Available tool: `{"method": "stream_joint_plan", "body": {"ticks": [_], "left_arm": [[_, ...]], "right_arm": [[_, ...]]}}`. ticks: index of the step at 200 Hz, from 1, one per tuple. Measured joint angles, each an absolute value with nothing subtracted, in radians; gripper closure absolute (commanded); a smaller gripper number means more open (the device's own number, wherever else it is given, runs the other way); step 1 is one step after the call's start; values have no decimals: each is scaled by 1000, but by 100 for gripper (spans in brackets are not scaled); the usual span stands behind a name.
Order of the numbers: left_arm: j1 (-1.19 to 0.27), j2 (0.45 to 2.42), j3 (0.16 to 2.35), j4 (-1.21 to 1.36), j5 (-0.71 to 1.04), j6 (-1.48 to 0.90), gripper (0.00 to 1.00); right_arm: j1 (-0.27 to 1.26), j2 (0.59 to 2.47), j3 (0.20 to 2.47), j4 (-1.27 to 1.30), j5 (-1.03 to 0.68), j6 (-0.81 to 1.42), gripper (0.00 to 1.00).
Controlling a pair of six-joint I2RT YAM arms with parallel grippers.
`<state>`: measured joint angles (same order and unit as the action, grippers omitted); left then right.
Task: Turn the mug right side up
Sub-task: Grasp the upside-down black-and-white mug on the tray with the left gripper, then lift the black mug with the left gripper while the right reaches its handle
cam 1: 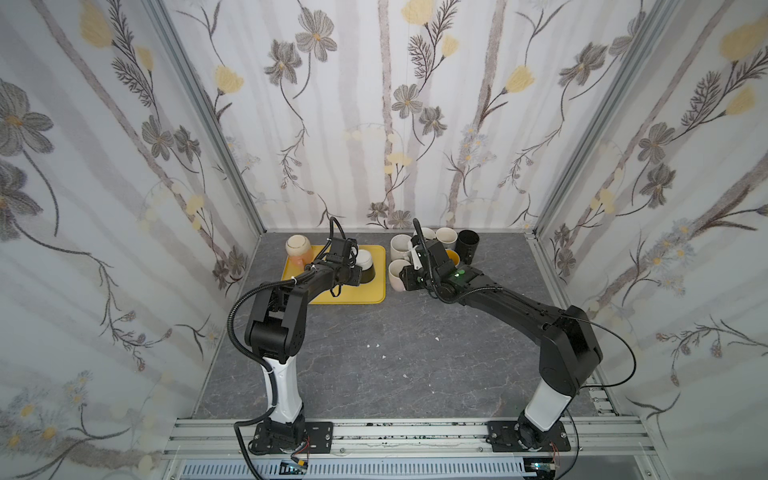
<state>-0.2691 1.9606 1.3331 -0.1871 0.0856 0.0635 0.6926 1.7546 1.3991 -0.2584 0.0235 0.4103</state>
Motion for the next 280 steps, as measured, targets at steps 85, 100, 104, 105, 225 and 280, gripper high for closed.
{"method": "stream_joint_plan", "body": {"ticks": [85,100,104,105,225,280], "left_arm": [[-270,1853,1187,-118,23,65,100],[-270,1808,1145,-104,23,67,100],[-270,1796,1135,-101,23,67,100],[-270,1791,1131,-99,24,67,100],[-191,1534,796,315,318,-321,100],[-200,1571,795,370,306,-351,100]], "right_arm": [[692,1769,1406,-250,6,418,60],[692,1760,1400,-249,6,419,60],[692,1755,1397,-249,6,422,60],[692,1754,1396,-249,7,423,60],[669,1640,1269,-60,-71,567,61],[677,1682,1269,-4,-133,617,61]]}}
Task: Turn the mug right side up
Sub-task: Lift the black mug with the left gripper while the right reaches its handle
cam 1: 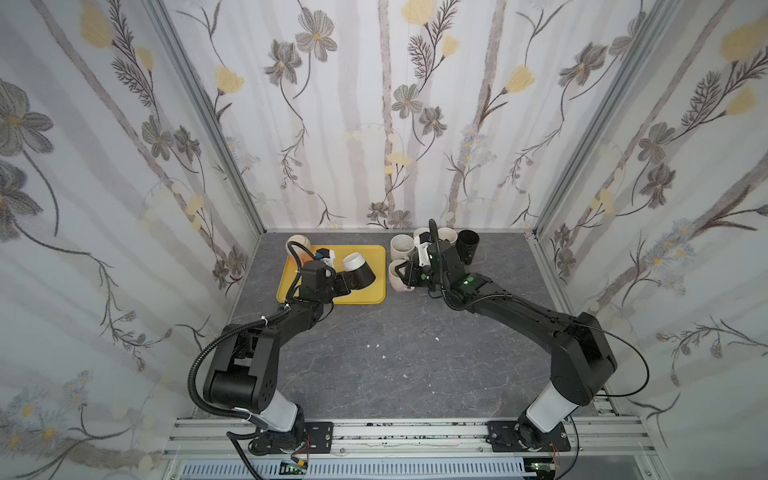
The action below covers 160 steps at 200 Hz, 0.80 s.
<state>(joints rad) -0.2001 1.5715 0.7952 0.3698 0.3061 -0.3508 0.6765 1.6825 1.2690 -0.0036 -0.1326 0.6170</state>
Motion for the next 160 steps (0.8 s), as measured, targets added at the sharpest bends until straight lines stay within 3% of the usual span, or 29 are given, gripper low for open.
{"method": "stream_joint_plan", "body": {"ticks": [96,160], "left_arm": [[-305,1713,923,275,63,-102,100],[-315,1741,957,154,33,-189,84]], "right_arm": [[714,1882,1459,-125,-174,592,62],[739,2028,1674,-281,-170,543,63]]}}
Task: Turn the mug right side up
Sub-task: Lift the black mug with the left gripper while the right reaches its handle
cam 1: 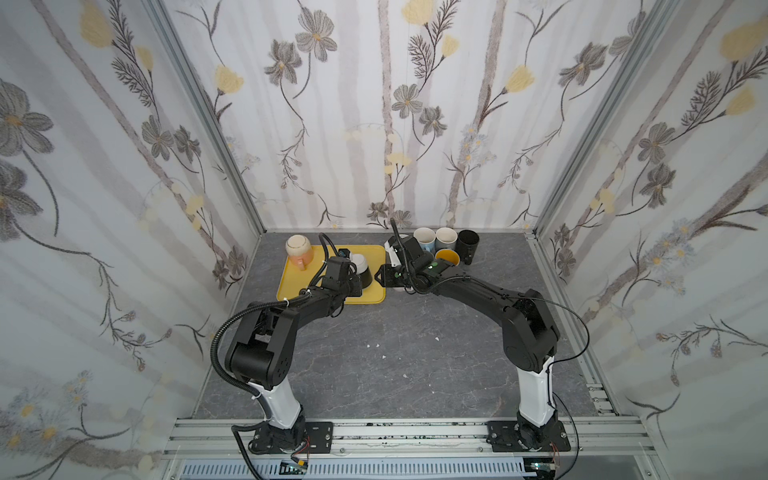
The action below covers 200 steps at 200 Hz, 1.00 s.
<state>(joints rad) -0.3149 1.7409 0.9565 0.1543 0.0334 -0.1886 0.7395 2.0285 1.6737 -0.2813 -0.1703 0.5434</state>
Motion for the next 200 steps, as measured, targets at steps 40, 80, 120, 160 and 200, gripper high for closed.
{"method": "stream_joint_plan", "body": {"ticks": [40,80,120,160,200], "left_arm": [[-311,1765,984,85,23,-223,60],[-293,1811,1053,29,31,-270,58],[-288,1841,1092,-15,39,-288,81],[-282,1823,1087,-30,45,-287,100],[-278,1724,1013,-17,73,-289,100]], "right_arm": [[751,2039,1694,-319,-173,530,63],[750,2032,1661,-336,-167,515,63],[751,2023,1651,-339,-158,510,63],[751,2015,1645,-339,-158,505,63],[751,1960,1596,-304,-157,505,63]]}}
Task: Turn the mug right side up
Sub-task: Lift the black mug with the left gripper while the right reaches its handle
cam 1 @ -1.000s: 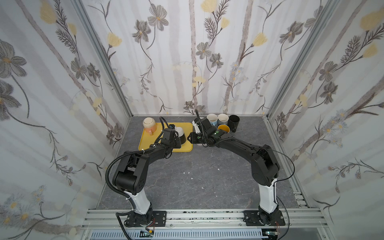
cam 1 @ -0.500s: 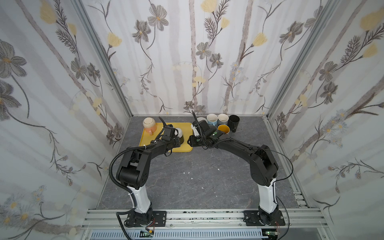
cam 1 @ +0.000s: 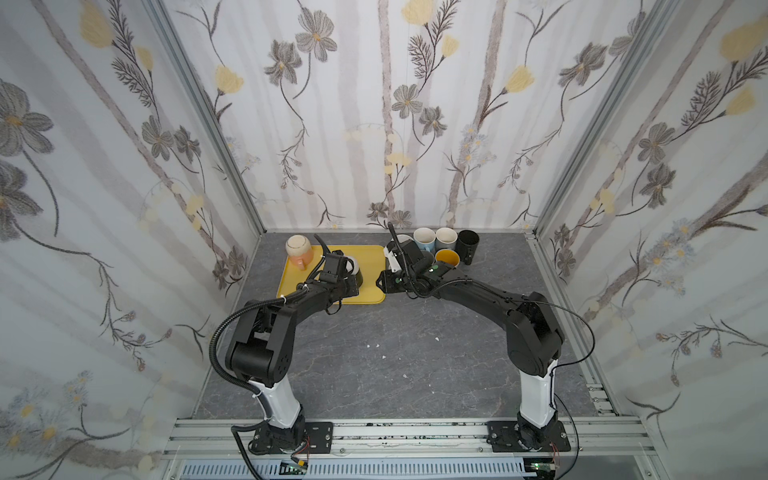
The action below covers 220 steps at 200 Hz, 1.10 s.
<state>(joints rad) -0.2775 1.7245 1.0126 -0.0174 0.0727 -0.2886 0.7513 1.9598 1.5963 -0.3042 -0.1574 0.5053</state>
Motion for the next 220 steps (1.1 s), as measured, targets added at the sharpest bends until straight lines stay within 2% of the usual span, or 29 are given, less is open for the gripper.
{"method": "stream_joint_plan", "body": {"ticks": [37,113,175,220], "left_arm": [[-239,1615,911,96,144,-346,100],[-141,1425,734,540,445,-635,100],[-135,1431,726,978,649,-925,100],[-149,1495,710,1228,684,-1155,100]], "right_arm": [[749,1882,1522,-233,-150,522,64],[720,1736,1378,-10,-205,628,63],[664,1729,1341,213,-395,806,63],[656,1735,1367,293,-472,877,63]]}}
